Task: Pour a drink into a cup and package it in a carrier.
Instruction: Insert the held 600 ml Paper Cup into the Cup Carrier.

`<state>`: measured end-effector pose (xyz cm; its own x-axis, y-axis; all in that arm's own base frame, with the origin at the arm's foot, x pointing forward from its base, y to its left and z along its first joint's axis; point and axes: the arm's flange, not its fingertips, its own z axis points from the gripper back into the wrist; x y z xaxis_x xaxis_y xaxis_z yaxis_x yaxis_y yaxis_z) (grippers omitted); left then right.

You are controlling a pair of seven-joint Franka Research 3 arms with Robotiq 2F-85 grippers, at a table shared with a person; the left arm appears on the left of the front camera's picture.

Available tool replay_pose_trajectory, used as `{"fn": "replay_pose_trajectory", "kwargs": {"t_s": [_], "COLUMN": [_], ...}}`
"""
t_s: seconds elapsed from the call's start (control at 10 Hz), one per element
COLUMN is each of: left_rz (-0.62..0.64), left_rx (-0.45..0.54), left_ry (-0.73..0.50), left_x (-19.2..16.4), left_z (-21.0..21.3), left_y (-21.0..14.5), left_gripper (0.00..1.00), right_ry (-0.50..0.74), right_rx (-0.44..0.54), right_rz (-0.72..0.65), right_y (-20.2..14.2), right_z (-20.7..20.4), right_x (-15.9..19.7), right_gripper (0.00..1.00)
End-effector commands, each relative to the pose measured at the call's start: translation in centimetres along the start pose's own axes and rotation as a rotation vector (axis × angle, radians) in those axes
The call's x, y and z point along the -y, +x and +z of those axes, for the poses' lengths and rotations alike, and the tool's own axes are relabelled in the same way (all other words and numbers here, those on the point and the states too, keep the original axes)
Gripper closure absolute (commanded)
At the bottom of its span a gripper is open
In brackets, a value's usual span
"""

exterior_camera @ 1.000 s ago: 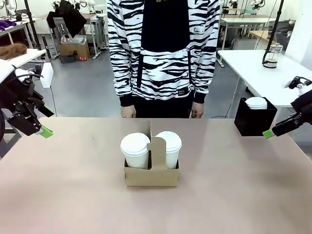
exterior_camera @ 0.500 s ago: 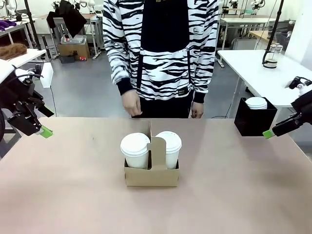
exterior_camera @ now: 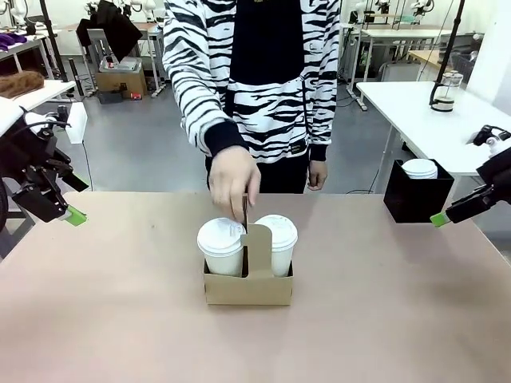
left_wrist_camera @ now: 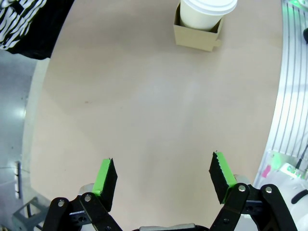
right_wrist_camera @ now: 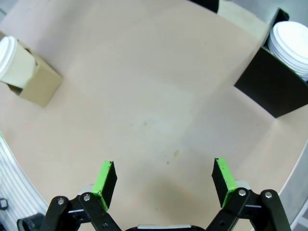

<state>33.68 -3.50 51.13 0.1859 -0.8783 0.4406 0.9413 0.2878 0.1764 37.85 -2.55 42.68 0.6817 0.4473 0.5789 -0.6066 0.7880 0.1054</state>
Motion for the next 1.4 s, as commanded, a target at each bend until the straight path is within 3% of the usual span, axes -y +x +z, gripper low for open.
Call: {"fn": "replay_pose_trajectory", "kwargs": {"t_s": [0.0, 1.3], "left_rz": [-0.009, -0.009], "left_rx": [0.022, 0.022], "left_ry": [-0.01, -0.01], "left_x": [0.05, 0.05], "left_z": [-0.04, -0.04], "left_y": [-0.18, -0.18], "left_gripper": [0.04, 0.04], "right_ry": [0.019, 0.019], "right_rx": [0.032, 0.032], "right_rz": [0.018, 0.018], "right_y": [-0.13, -0.13], "right_z": [-0.21, -0.21], "right_x": [0.26, 0.26], "right_gripper": [0.0, 0.0]}}
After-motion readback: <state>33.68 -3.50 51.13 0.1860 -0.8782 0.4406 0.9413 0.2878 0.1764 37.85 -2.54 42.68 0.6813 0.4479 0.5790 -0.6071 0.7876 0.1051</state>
